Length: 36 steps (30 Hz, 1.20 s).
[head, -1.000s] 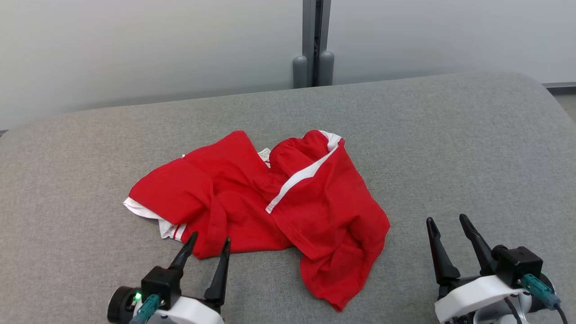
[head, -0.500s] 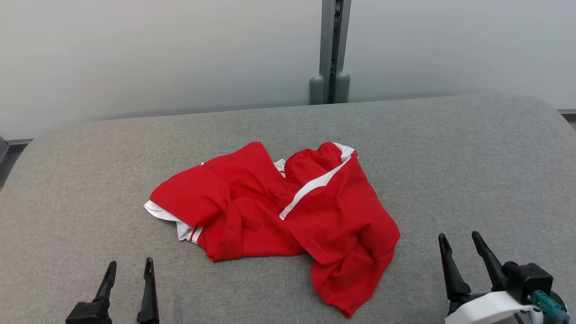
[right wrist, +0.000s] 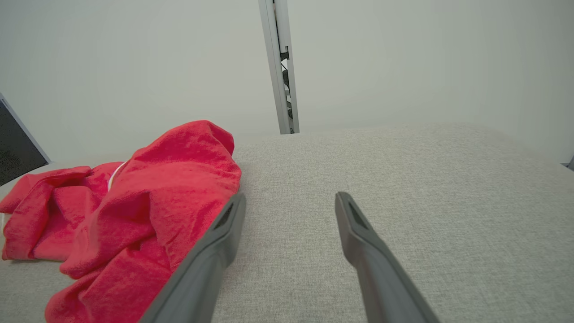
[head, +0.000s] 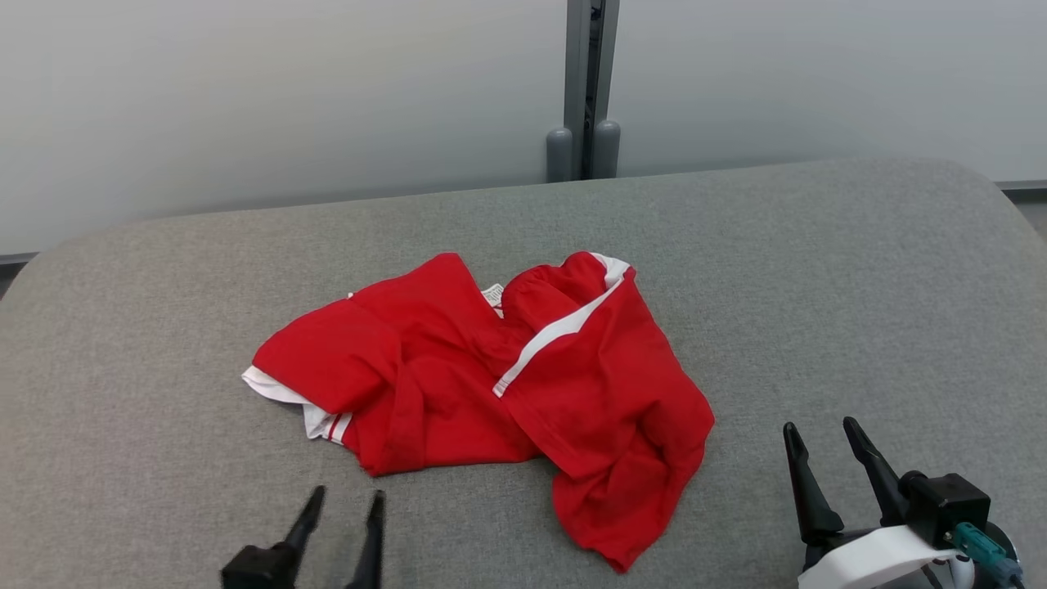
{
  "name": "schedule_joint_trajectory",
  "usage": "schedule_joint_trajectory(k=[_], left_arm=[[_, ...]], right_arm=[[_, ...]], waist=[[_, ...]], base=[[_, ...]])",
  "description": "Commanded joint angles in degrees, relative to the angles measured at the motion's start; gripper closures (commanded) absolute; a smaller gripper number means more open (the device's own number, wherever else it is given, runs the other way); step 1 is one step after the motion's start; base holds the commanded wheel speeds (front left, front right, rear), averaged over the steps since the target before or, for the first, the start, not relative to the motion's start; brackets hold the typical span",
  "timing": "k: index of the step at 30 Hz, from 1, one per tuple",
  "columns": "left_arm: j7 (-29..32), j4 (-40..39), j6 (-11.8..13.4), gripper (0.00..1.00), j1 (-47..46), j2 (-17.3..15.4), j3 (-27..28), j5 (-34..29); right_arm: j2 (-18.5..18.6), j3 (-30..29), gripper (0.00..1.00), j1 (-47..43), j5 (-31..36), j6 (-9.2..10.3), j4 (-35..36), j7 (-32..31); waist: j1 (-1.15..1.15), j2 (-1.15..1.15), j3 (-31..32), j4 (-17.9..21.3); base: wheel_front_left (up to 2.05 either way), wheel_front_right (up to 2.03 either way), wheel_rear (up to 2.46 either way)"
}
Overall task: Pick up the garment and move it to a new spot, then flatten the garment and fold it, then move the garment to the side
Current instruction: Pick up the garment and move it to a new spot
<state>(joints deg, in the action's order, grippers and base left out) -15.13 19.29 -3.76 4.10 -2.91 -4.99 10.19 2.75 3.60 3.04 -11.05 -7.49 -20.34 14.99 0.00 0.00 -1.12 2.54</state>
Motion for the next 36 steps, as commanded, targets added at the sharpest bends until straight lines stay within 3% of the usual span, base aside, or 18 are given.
schedule_joint_trajectory(k=[1, 6, 10, 11, 17, 22, 24, 30, 32, 33, 34, 36], left_arm=[[-0.03, 1.39, -1.21, 0.00, -1.77, -0.15, -2.84, 1.19], [-0.03, 4.36, -2.79, 0.00, -6.91, -0.13, -11.27, 3.64], [-0.03, 5.33, -1.89, 0.00, -10.55, -0.18, -13.04, 3.33], [-0.03, 5.93, -0.14, 0.00, -12.64, -0.15, -12.65, 2.09], [-0.03, 6.30, 4.20, 0.00, -17.15, -0.18, -7.61, -0.94], [-0.03, 7.61, 6.59, 0.00, -19.57, -1.09, -2.02, -2.79], [-0.03, 9.83, 6.24, 0.00, -20.57, -1.32, -1.20, -3.15], [0.53, 24.05, 2.14, 0.00, -25.89, -1.16, -1.94, -1.91], [2.67, 29.86, 1.50, 0.35, -28.07, -1.11, -2.15, -1.53], [3.45, 32.21, 1.27, 0.83, -29.01, -1.08, -2.47, -1.57], [4.91, 34.63, 0.98, 1.00, -29.98, -1.09, -2.71, -1.49], [6.82, 38.42, 0.15, 1.00, -31.53, -0.97, -3.27, -1.03]], right_arm=[[0.30, 0.22, 0.00, 0.68, -0.05, -0.01, 0.08, 0.29], [0.30, 1.22, 0.00, 2.20, -0.08, -0.01, 0.02, 0.29], [0.30, 1.37, 0.00, 3.24, 0.06, -0.01, -0.13, 0.29], [0.30, 1.21, 0.00, 3.91, 0.12, -0.01, -0.02, 0.29], [0.30, 0.85, 0.00, 4.83, 0.11, -0.01, 0.13, 0.29], [0.30, 1.22, 0.00, 5.48, -0.59, -0.01, 0.22, 0.29], [0.28, 1.55, 0.00, 5.85, -0.85, -0.01, -0.07, 0.29], [0.30, 2.66, 0.00, 7.24, -1.42, -0.01, -0.69, 0.29], [0.29, 3.03, 0.00, 7.44, -1.63, -0.01, -1.01, 0.29], [0.31, 3.21, 0.00, 7.62, -1.70, -0.01, -1.24, 0.29], [0.30, 3.34, 0.00, 7.82, -1.79, -0.01, -1.36, 0.29], [0.30, 3.46, 0.00, 7.78, -2.24, -0.01, -1.71, 0.29]], waist=[[0.00, 0.00, -1.27, 0.93], [0.00, 0.00, -4.55, 2.79], [0.00, 0.00, -6.39, 4.00], [0.00, 0.00, -7.54, 4.70], [0.00, 0.00, -9.74, 5.72], [0.00, 0.00, -11.05, 6.12], [0.00, 0.00, -11.52, 6.15], [0.00, 0.00, -12.75, 6.31], [0.00, 0.00, -12.84, 6.37], [0.00, 0.00, -12.85, 6.43], [0.00, 0.00, -12.77, 6.47], [0.00, 0.00, -12.29, 6.42]], base=[[0.00, 0.00, 0.00], [0.00, 0.00, 0.00], [0.00, 0.00, 0.00], [0.00, 0.00, 0.00], [0.00, 0.00, 0.00], [0.00, 0.00, 0.00], [0.00, 0.00, 0.00], [0.00, 0.00, 0.00], [0.00, 0.00, 0.00], [0.00, 0.00, 0.00], [0.00, 0.00, 0.00], [0.00, 0.00, 0.00]])
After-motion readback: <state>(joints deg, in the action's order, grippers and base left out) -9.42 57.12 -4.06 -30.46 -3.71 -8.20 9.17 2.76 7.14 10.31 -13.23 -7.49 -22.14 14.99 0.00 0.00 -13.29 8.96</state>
